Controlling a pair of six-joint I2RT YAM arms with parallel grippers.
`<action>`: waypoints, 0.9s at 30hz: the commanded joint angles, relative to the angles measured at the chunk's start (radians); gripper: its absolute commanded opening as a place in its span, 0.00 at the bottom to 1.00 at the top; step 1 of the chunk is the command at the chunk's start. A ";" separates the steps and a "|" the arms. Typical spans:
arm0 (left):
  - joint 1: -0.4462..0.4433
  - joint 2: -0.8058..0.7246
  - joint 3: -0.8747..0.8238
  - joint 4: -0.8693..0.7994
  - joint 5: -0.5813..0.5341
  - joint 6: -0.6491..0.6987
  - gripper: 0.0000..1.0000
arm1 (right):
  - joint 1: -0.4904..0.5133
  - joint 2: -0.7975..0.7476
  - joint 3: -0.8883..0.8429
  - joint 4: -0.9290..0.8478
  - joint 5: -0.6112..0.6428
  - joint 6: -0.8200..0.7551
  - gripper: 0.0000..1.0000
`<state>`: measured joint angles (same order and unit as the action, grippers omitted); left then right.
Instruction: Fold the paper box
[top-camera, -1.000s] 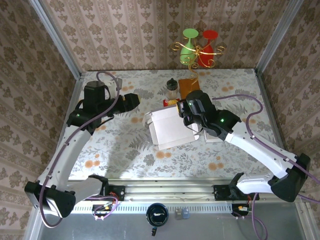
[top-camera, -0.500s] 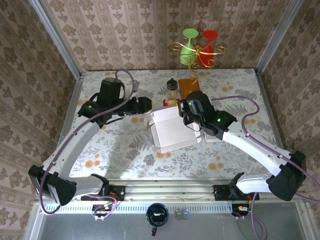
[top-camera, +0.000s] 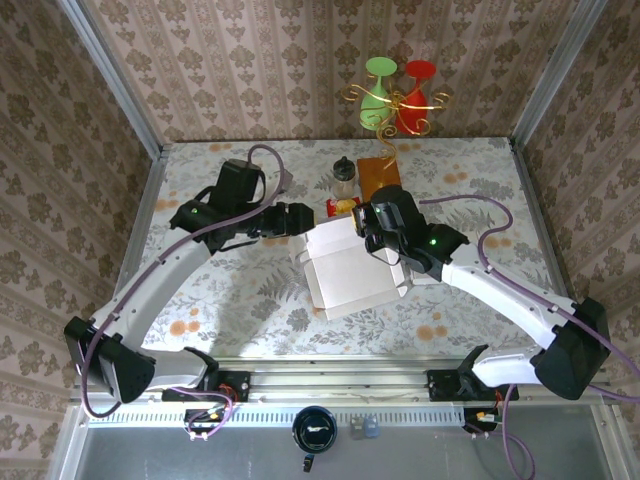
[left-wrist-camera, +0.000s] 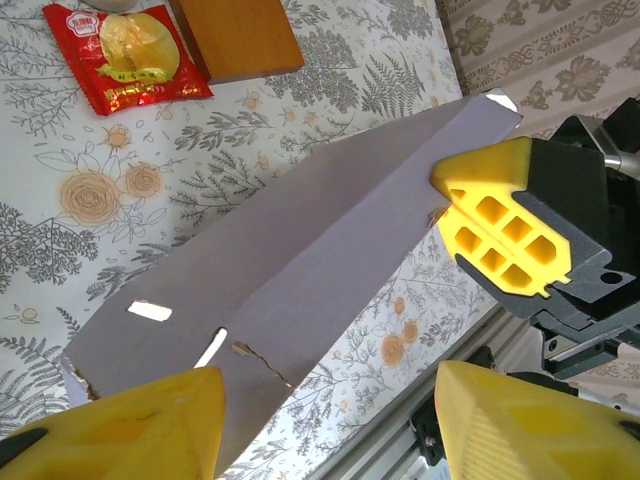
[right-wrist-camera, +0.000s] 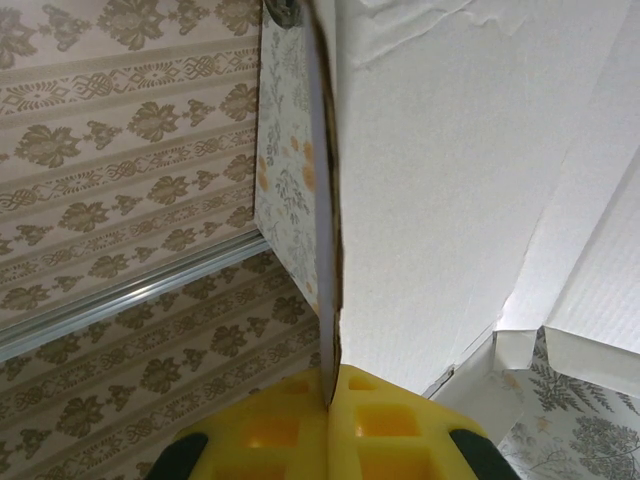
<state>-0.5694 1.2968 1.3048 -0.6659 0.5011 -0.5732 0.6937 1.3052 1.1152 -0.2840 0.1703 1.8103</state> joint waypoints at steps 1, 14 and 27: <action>-0.010 0.007 -0.006 0.003 0.013 -0.026 0.57 | -0.004 0.011 -0.020 0.029 -0.006 0.003 0.00; -0.026 -0.035 -0.088 0.010 0.018 -0.045 0.57 | -0.007 0.025 -0.043 0.064 -0.032 -0.001 0.00; -0.029 -0.062 -0.137 0.125 -0.009 -0.090 0.57 | -0.005 0.001 -0.103 0.106 -0.056 -0.012 0.00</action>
<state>-0.6010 1.2778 1.1786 -0.5896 0.5053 -0.6506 0.6907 1.3251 1.0447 -0.2127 0.1249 1.8099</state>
